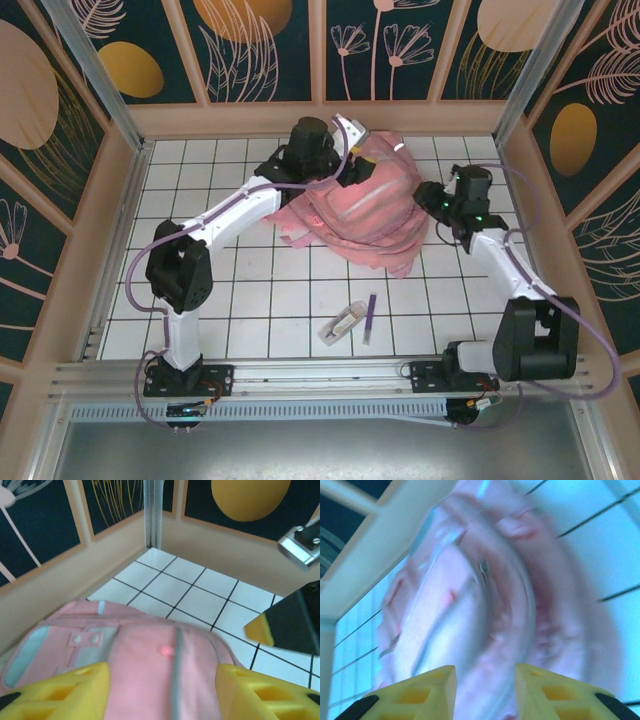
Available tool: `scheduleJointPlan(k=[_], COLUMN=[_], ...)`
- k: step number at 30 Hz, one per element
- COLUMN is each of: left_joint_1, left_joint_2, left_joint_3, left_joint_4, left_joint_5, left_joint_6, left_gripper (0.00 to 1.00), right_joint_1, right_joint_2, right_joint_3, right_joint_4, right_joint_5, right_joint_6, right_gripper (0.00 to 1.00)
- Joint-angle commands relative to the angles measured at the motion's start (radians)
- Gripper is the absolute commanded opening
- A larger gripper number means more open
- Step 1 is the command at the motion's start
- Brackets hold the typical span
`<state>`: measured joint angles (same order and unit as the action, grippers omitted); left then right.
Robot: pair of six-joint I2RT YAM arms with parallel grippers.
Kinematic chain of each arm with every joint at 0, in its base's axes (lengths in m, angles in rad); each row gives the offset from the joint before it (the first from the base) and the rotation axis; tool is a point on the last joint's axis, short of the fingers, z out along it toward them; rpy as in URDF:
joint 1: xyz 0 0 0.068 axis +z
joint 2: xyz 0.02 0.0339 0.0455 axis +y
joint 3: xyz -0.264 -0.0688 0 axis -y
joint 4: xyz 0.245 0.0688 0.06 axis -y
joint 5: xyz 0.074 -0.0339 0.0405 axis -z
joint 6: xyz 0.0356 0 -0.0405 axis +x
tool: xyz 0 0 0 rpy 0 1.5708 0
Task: Pack the student bag
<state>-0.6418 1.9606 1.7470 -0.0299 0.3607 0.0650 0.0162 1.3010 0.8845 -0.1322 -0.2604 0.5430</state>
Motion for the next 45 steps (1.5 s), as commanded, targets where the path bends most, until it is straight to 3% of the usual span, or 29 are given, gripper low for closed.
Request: scheduleJointPlan(k=[1, 7, 12, 16, 19, 27, 31, 36, 41, 43, 45], left_joint_1=[0.085, 0.125, 0.126, 0.126, 0.127, 0.126, 0.126, 0.125, 0.132, 0.144, 0.162], left_joint_2=[0.011, 0.218, 0.377, 0.435, 0.38, -0.019, -0.11, -0.199, -0.16, -0.101, -0.045], left_joint_3=[0.012, 0.136, 0.167, 0.124, 0.016, -0.524, -0.554, -0.567, -0.592, -0.551, -0.513], left_joint_4=[0.006, -0.061, -0.05, -0.066, -0.078, 0.038, -0.095, -0.192, -0.084, -0.069, -0.067], left_joint_5=[0.056, -0.059, -0.191, -0.218, -0.183, 0.002, 0.036, -0.005, -0.202, -0.269, -0.254], left_joint_6=[0.017, 0.054, 0.081, 0.072, 0.053, 0.064, 0.186, 0.523, 0.837, 0.877, 0.906], left_gripper=[0.58, 0.58, 0.57, 0.53, 0.49, 0.46, 0.46, 0.48, 0.48, 0.5, 0.51], right_joint_1=[-0.079, -0.045, 0.063, 0.09, 0.093, 0.102, 0.105, 0.076, 0.048, 0.051, 0.056], right_joint_2=[-0.007, 0.154, 0.294, 0.414, 0.472, 0.72, 0.825, 0.837, 0.702, 0.635, 0.572], right_joint_3=[-0.029, 0.032, 0.113, 0.155, 0.2, 0.444, 0.571, 0.657, 0.569, 0.494, 0.43], right_joint_4=[-0.109, -0.075, -0.076, -0.017, 0.024, 0.061, 0.108, 0.133, 0.115, 0.1, 0.068], right_joint_5=[0.05, -0.171, -0.091, -0.146, -0.149, -0.201, -0.247, -0.202, -0.204, -0.215, -0.224], right_joint_6=[-0.066, -0.081, -0.139, -0.129, -0.128, -0.13, -0.156, -0.14, -0.131, -0.146, -0.177], right_gripper=[0.36, 0.35, 0.33, 0.27, 0.24, 0.23, 0.28, 0.34, 0.35, 0.36, 0.36])
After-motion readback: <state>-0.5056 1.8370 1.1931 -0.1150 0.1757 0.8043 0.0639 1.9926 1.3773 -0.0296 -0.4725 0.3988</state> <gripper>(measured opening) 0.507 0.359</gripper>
